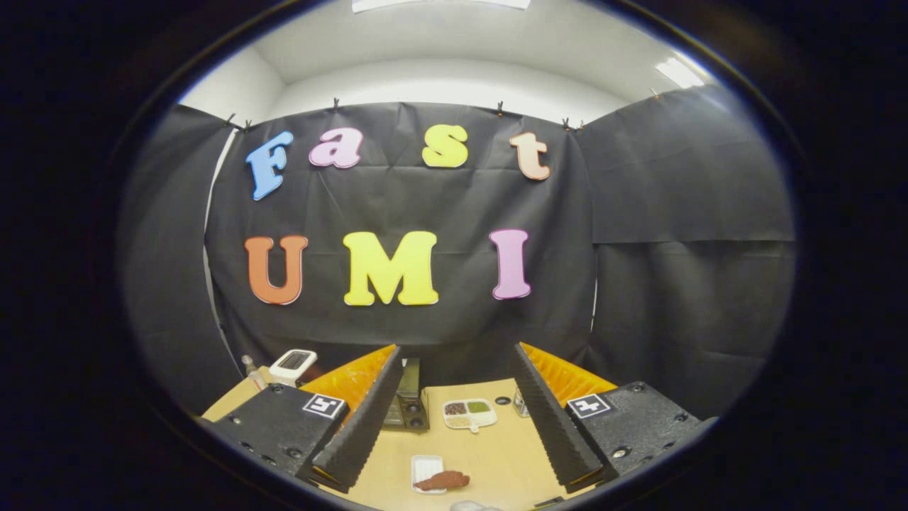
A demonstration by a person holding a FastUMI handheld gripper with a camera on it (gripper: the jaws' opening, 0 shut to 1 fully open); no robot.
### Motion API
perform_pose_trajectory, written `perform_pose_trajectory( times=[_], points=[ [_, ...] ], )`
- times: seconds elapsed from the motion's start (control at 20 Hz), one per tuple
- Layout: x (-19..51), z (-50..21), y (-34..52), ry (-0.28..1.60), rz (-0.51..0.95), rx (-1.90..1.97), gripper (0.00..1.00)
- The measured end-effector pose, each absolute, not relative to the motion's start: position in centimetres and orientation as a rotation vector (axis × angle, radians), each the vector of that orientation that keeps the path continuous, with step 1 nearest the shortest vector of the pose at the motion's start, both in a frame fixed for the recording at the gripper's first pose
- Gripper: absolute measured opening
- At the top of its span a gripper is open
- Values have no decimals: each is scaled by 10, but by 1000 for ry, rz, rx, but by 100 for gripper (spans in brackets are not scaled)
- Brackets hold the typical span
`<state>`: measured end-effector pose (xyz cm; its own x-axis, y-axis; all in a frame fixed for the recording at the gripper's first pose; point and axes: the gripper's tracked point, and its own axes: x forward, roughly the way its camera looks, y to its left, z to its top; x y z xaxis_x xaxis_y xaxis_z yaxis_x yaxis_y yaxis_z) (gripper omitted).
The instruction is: Open the toaster oven, put the food inside, and close the toaster oven door.
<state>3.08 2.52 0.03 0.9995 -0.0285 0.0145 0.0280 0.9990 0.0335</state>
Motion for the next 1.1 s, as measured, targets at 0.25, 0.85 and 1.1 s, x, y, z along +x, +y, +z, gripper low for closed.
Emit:
perform_pose_trajectory(
  times=[0.25,0.85,1.1],
  points=[
    [71,-30,72,24,-13,18,98],
    [230,-167,240,188,157,80,99],
    [290,-233,282,287,157,64,99]
  ],
)
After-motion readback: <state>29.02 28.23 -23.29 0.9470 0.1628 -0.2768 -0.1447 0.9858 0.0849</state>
